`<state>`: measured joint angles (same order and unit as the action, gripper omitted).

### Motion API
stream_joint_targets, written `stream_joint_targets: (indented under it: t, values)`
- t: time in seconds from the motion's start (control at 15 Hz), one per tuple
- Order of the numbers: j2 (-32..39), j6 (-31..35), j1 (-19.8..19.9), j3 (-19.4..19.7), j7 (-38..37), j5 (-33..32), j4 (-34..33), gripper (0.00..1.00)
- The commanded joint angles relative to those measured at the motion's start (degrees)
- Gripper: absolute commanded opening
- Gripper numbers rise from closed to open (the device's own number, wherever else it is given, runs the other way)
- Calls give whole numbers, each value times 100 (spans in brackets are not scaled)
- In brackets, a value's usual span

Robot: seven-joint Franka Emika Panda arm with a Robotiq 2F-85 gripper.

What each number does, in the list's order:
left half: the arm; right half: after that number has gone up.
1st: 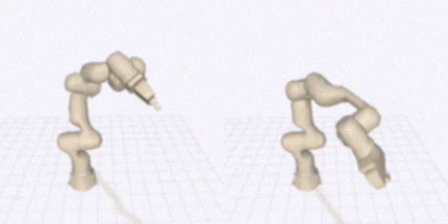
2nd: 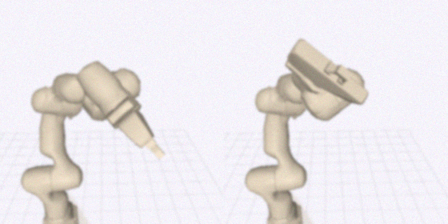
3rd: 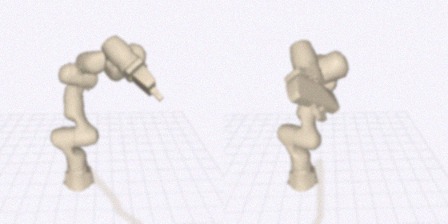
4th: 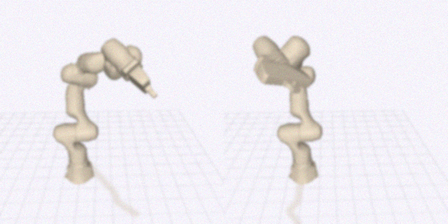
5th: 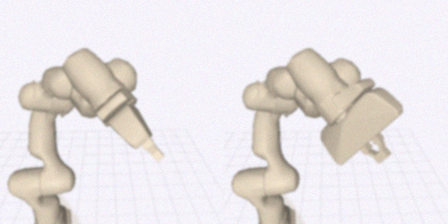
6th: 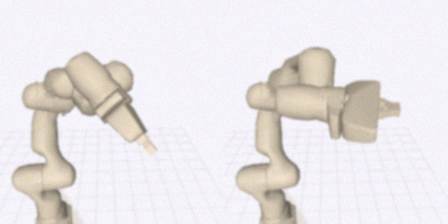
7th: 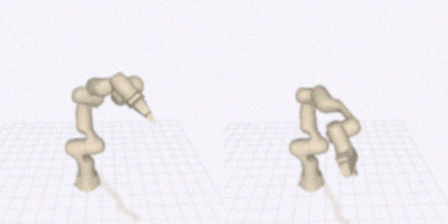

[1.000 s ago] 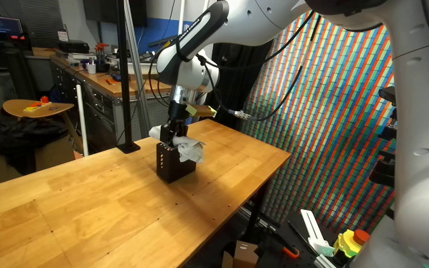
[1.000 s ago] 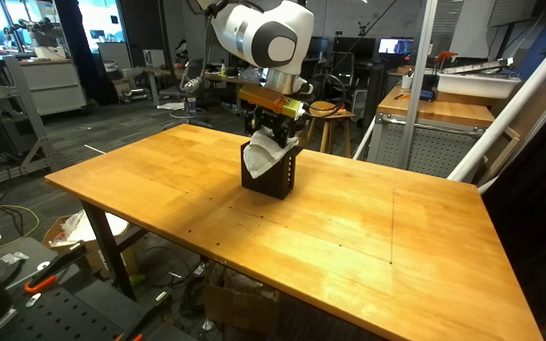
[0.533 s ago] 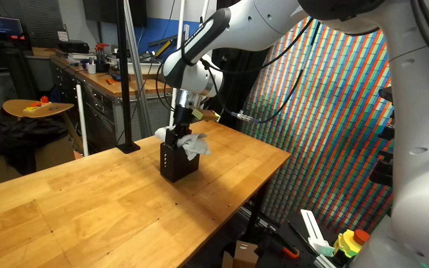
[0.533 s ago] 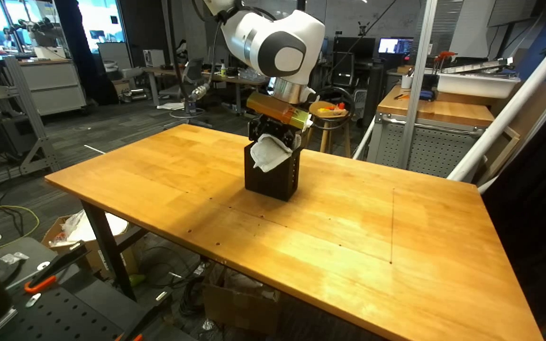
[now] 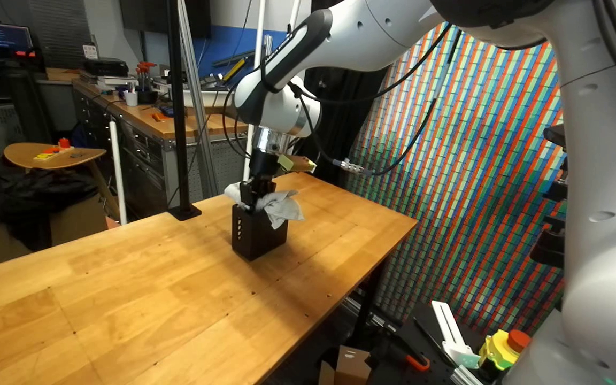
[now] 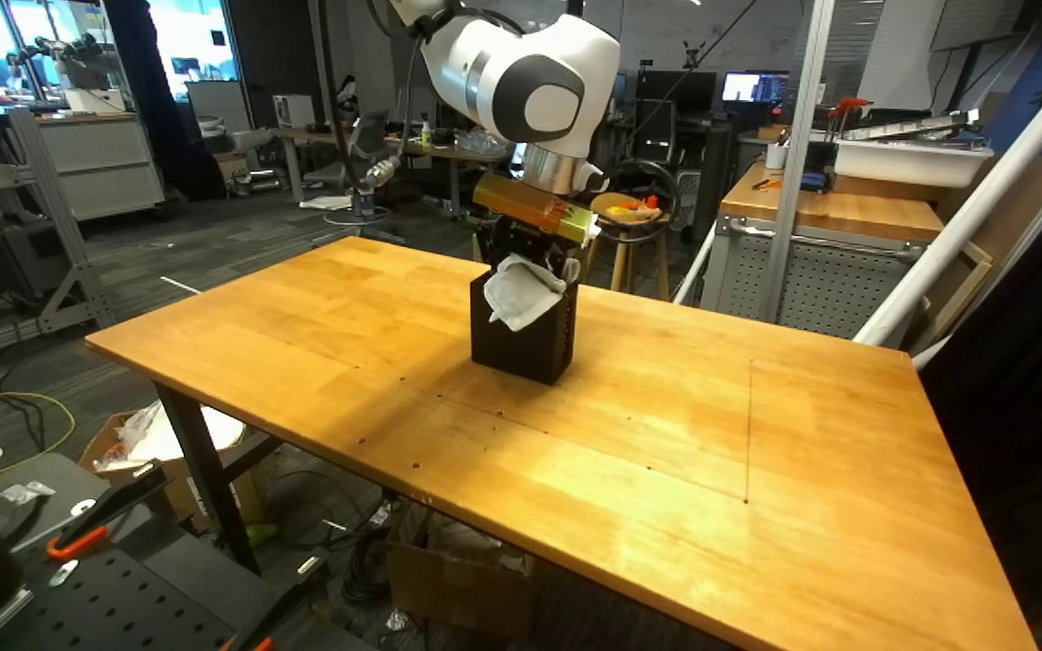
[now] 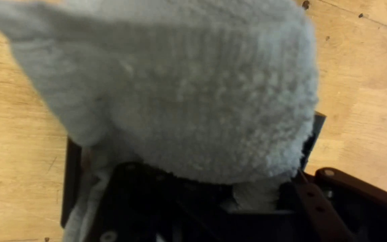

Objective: Pick up the cloth from the table and put it in the box

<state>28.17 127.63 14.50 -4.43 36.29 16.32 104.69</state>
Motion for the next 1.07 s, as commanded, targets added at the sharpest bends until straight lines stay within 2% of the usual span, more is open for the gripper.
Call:
stream_joint_targets:
  t: [0.0, 0.07, 0.33, 0.47, 0.53, 0.6, 0.73, 0.8, 0.93, 1.0]
  values:
    - [-308, -132, -66, 79, 71, -205, 64, 58]
    - [-356, -151, -91, 96, 53, -268, 59, 66]
    - [-559, -222, -147, 155, 24, -545, 41, 73]
    - [-629, -248, -175, 193, 4, -706, 9, 60]
    - [-672, -245, -188, 212, -2, -773, 4, 57]
    - [-691, -245, -207, 237, -16, -863, -20, 43]
    - [-744, -244, -243, 280, -23, -1030, -56, 39]
    - [-760, -226, -262, 300, -42, -1094, -74, 16]
    - [-778, -198, -288, 314, -48, -1154, -132, 12]
    - [-772, -182, -306, 317, -56, -1180, -170, 5]
